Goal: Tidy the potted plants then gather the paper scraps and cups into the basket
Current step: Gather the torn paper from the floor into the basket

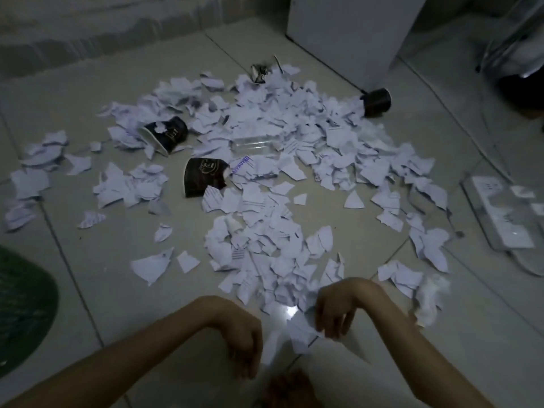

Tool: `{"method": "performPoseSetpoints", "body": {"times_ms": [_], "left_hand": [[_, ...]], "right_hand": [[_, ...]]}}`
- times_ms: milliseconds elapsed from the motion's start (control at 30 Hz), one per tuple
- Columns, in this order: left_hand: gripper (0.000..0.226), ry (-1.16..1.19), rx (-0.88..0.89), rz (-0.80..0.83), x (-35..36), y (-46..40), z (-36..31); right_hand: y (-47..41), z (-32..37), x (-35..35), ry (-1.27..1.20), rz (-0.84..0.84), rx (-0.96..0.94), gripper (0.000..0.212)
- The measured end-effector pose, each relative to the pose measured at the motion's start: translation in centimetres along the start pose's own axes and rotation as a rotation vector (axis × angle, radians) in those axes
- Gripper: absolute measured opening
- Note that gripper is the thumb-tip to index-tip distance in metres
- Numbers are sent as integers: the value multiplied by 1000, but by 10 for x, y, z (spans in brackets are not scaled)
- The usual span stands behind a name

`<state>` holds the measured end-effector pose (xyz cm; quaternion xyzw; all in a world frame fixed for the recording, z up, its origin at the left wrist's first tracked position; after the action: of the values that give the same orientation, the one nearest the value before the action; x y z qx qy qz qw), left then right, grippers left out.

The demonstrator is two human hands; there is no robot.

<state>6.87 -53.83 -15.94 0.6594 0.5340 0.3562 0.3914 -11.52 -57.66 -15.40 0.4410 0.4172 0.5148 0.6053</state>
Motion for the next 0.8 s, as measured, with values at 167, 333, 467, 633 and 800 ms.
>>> {"method": "performPoseSetpoints", "body": {"times_ms": [167,333,467,633,800], "left_hand": [[48,183,114,-275,-9,-8,0],[53,331,200,-860,-37,14,22],[43,338,283,-591,-32,11,14],[41,150,203,-380,-22,-17,-7],[37,208,221,-680,-39,-15,5]], "right_hand": [[-7,26,-16,-81,-205,-227,27],[16,29,-42,-186,-567,-419,26],[29,18,-32,-27,-186,-295,25],[-7,34,12,105,158,-176,36],[7,27,-7,-137,-208,-307,29]]}}
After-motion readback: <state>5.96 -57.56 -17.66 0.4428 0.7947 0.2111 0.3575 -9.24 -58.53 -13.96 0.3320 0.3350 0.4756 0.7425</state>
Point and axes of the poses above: each hand's wrist, its own y-axis away from the middle knuckle, its own x-axis out of the palm, z = x × y, the point moved 2 cm from there along -y, towards the middle knuckle, and after that the axes turned 7 degrees about -x, right-handed, at the moved point
